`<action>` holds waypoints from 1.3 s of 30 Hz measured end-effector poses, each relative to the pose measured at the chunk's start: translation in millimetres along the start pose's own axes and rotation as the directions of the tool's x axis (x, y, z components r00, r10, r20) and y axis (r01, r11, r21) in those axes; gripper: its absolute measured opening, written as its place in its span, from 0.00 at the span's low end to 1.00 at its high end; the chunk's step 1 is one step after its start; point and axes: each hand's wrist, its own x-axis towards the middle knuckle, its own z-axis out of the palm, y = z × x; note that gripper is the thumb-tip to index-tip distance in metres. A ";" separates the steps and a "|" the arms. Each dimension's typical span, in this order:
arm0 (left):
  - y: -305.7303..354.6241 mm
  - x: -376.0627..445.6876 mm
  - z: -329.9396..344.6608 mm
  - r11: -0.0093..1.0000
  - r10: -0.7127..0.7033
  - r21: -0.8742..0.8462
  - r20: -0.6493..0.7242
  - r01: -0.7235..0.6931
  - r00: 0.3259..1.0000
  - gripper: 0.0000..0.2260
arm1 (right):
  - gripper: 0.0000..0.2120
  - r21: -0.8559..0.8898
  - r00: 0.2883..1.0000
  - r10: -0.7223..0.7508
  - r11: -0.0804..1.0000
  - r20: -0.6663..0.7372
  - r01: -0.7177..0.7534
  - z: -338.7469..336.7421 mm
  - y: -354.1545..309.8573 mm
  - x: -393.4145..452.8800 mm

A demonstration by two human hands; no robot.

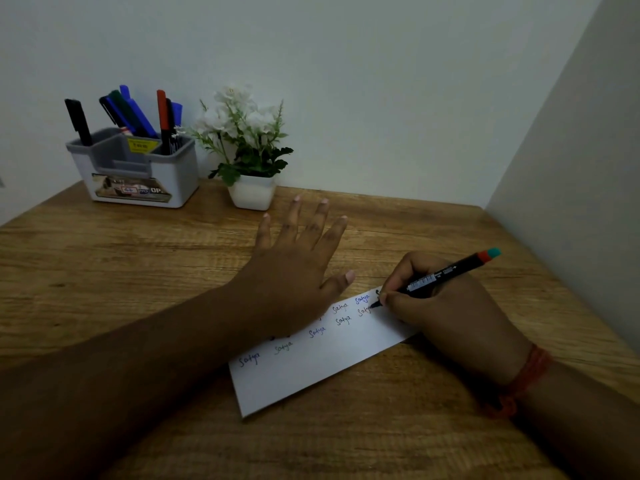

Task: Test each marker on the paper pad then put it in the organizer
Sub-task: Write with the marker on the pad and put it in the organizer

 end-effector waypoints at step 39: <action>-33.7 10.2 -20.7 0.969 0.022 -0.243 -0.084 -0.042 0.996 0.07 | 0.08 0.305 0.992 -0.097 0.945 -0.081 0.118 -11.1 0.8 -0.5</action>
